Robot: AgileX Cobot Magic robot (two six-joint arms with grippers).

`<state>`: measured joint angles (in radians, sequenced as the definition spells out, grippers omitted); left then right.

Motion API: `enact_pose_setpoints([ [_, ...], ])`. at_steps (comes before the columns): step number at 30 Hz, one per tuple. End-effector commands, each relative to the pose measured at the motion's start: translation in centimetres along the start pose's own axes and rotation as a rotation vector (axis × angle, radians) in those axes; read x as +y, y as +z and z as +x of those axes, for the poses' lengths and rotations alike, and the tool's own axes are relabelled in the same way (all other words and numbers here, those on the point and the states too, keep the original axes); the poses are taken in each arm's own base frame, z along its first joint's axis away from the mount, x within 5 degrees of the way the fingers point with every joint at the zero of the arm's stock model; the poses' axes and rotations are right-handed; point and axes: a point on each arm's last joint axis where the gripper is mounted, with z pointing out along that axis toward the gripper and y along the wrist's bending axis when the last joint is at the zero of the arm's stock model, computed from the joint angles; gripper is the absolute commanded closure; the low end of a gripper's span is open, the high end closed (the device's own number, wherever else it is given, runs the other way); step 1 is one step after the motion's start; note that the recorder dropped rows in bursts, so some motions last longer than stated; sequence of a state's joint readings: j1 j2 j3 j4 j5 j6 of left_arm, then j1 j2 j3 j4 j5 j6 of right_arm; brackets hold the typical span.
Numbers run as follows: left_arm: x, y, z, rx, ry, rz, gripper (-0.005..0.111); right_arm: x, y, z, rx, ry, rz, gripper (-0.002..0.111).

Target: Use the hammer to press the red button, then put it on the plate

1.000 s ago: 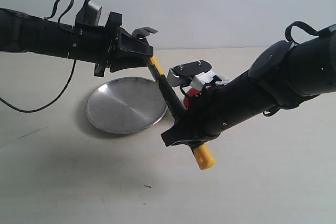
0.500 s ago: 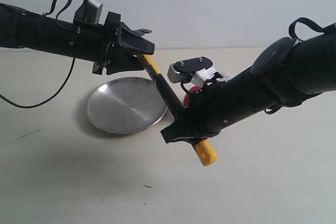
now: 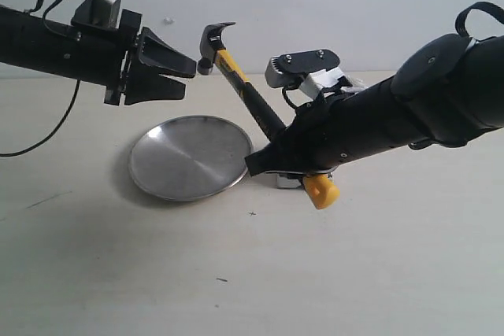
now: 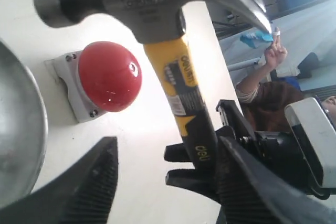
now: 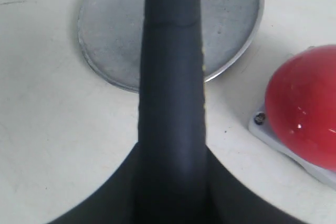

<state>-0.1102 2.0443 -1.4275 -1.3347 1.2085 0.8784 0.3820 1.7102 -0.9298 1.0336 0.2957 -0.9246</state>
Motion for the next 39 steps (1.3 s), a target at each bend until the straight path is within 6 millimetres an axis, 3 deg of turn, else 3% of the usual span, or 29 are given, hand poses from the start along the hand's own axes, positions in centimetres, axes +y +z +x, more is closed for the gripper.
enact_pose_setpoints([
  [1, -0.9, -1.9, -0.3, -0.008, 0.020, -0.028, 0.073, 0.1, -1.7, -1.3, -0.089, -0.008, 0.043, 0.108],
  [5, -1.5, -3.0, -0.4, -0.016, 0.047, -0.051, 0.107, 0.3, -3.1, -1.6, -0.098, -0.007, 0.067, 0.108],
  [15, -4.1, -5.5, 0.1, -0.068, 0.091, -0.068, 0.107, -0.4, -7.9, -0.6, 0.053, -0.039, 0.270, 0.108],
  [18, -5.2, -6.8, 1.0, -0.092, 0.094, -0.078, 0.107, -0.2, -9.4, 0.1, 0.017, -0.038, 0.282, 0.108],
  [22, -6.4, -8.2, 3.1, -0.151, 0.103, -0.145, 0.107, 0.0, -10.8, 1.8, -0.028, -0.053, 0.284, 0.108],
  [30, -7.5, -11.3, 8.7, -0.473, 0.089, -0.504, 0.107, -0.3, -13.7, 4.8, -0.005, -0.040, 0.365, 0.108],
  [39, -9.7, -14.8, 18.5, -0.922, 0.031, -0.714, 0.107, -0.5, -15.8, 7.5, -0.080, 0.028, 0.411, 0.108],
])
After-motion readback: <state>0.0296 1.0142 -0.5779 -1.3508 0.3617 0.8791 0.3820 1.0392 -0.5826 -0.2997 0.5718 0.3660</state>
